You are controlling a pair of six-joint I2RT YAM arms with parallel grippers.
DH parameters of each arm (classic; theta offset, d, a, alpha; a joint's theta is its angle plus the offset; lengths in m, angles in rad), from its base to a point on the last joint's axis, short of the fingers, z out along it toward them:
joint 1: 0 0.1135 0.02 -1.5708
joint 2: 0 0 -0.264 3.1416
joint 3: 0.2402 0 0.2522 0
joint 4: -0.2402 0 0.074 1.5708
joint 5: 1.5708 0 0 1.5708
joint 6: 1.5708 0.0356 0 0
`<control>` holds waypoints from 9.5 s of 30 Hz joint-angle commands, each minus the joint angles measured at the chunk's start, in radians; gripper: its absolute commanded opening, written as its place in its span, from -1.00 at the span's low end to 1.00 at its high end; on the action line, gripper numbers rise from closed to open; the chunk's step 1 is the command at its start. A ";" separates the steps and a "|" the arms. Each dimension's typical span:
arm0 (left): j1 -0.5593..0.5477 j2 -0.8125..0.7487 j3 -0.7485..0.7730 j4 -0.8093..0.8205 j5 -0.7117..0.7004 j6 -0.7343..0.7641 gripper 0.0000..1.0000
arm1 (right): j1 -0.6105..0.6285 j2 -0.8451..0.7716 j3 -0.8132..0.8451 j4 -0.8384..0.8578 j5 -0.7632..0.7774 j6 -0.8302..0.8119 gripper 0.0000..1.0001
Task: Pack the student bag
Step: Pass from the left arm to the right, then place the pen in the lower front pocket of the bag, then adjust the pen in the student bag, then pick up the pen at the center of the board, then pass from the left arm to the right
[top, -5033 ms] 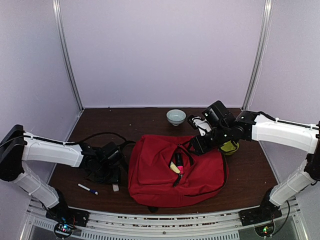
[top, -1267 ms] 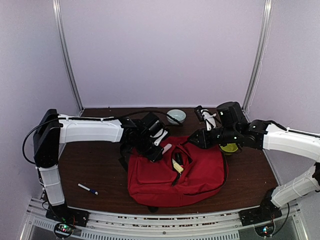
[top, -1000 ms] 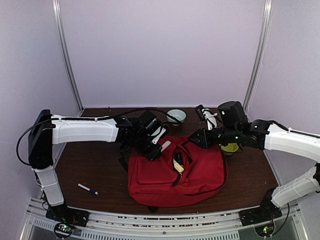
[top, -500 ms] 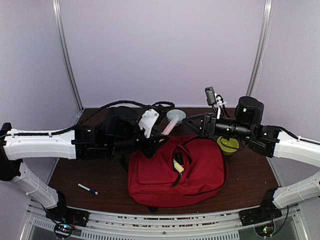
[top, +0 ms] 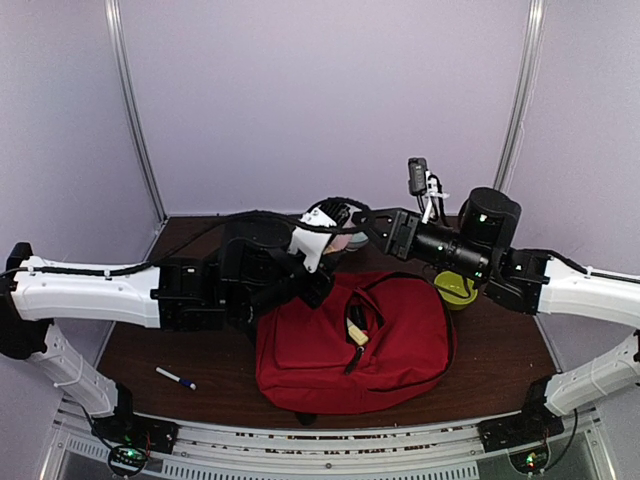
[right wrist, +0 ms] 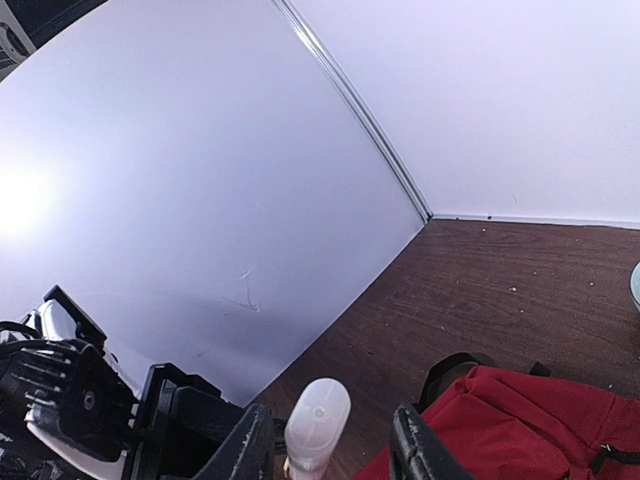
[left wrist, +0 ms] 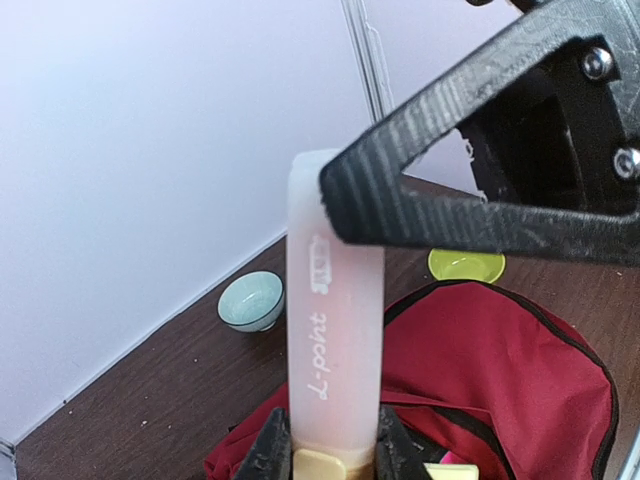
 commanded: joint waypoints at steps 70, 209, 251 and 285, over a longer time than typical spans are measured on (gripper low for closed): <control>0.344 -0.037 -0.346 -0.101 0.417 -0.659 -1.00 | -0.123 0.314 0.079 -0.805 -0.162 -0.198 -0.06; 0.323 -0.167 -0.363 -1.132 0.072 -1.599 -1.00 | -0.069 0.235 0.178 -0.776 -0.018 -0.338 -0.35; 0.043 -0.260 -0.139 0.137 0.322 -0.295 -1.00 | -0.013 0.316 0.334 0.193 -0.482 0.039 -0.46; 0.334 0.000 -0.273 -0.287 0.462 -0.749 0.95 | -0.140 0.300 -0.122 -0.245 -0.280 0.181 -1.00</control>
